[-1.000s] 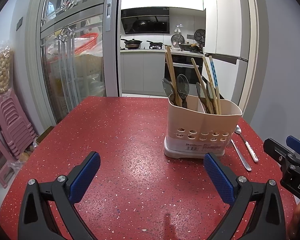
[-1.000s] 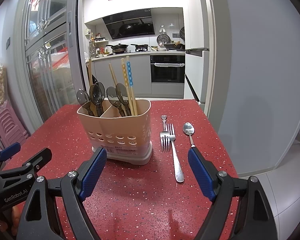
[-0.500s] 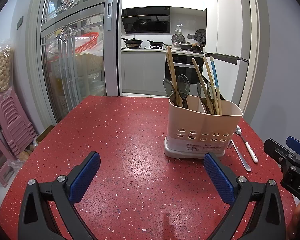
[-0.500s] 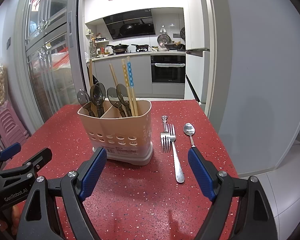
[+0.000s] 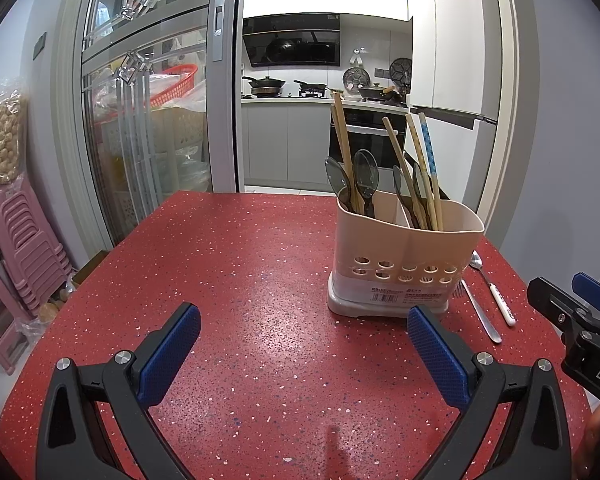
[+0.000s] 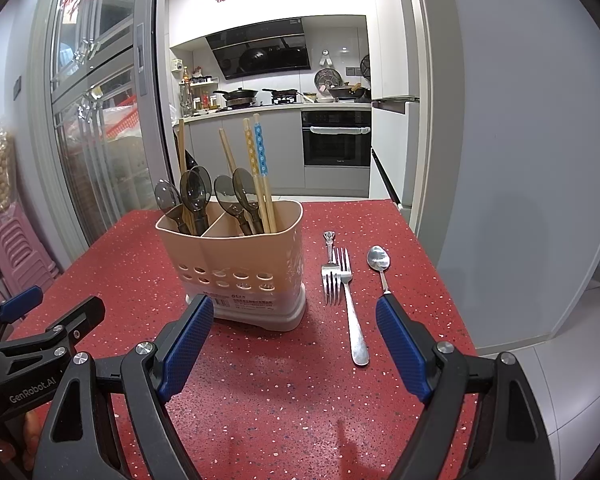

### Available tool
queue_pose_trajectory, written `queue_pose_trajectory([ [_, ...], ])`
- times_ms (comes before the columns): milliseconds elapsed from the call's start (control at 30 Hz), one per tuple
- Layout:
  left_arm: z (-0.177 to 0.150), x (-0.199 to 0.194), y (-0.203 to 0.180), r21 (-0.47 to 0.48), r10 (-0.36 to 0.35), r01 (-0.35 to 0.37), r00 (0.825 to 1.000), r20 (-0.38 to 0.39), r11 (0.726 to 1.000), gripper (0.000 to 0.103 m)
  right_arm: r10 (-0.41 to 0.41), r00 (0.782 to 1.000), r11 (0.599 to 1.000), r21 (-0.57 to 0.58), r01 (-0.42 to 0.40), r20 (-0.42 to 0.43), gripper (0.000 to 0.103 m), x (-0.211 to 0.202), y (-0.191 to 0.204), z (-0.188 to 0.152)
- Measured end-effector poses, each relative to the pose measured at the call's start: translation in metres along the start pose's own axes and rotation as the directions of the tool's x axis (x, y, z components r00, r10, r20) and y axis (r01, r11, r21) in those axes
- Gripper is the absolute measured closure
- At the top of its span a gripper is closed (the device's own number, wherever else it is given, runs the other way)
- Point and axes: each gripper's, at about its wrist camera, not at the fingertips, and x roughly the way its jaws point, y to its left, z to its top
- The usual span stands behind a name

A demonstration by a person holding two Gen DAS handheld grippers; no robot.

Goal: Organize utensils

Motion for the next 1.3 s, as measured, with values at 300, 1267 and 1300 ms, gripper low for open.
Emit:
queue_pose_trajectory([
  [300,0.0003,-0.0002,-0.0003,-0.003,0.003,-0.003,1.000,0.000,1.000,0.000,0.001,1.000,1.000,0.000,-0.001,0.000,0.017,0.0000,-0.0005,0.0000],
  [1267,0.0009,-0.0005,-0.0001,-0.003,0.008,-0.008,1.000,-0.015,1.000,0.000,0.005,1.000,1.000,0.002,-0.005,-0.002,0.017,-0.0009,0.0008,0.0009],
  [1300,0.0009,-0.0001,-0.0004,-0.003,0.009,-0.009,1.000,-0.016,1.000,0.000,0.006,1.000,1.000,0.001,-0.006,-0.002,0.017,-0.0016,0.0012,0.0010],
])
